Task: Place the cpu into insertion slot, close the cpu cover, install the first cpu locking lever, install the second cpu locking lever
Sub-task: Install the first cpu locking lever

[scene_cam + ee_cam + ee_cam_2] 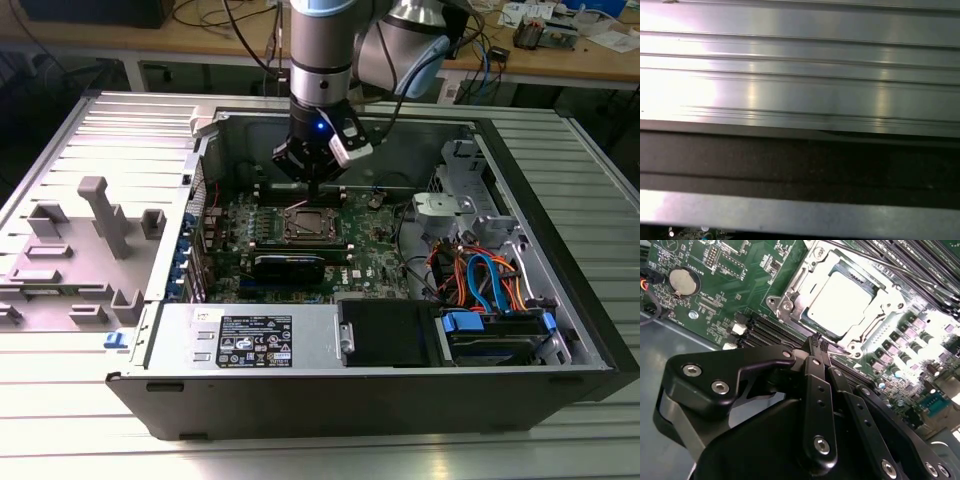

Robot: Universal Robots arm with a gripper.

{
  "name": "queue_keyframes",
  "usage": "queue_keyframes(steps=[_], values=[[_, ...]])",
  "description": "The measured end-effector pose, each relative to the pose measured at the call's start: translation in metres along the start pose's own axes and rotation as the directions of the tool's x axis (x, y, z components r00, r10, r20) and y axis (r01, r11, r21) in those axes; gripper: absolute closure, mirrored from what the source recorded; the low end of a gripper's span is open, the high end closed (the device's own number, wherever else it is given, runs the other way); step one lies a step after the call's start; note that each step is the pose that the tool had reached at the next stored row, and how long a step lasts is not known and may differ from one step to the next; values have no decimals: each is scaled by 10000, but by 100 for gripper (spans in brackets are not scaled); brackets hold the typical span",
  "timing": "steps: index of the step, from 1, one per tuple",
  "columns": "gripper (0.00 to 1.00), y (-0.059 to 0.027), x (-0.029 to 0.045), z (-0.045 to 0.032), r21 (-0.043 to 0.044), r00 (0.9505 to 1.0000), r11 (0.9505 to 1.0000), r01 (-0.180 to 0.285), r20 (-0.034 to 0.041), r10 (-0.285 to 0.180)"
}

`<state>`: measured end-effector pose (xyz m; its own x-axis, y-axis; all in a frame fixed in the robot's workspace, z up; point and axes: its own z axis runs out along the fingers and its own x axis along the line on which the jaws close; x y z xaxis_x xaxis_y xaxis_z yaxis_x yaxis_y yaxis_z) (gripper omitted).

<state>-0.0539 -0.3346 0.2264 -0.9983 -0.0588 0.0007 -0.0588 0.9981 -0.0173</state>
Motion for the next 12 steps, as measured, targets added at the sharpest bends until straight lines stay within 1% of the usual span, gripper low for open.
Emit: queue_keyframes(steps=[2, 6, 12], values=[[89, -1, -13, 5, 0, 10000, 10000, 0, 0, 0], [89, -1, -17, 30, 0, 10000, 10000, 0, 0, 0], [89, -1, -38, 34, 5, 10000, 10000, 0, 0, 0]])
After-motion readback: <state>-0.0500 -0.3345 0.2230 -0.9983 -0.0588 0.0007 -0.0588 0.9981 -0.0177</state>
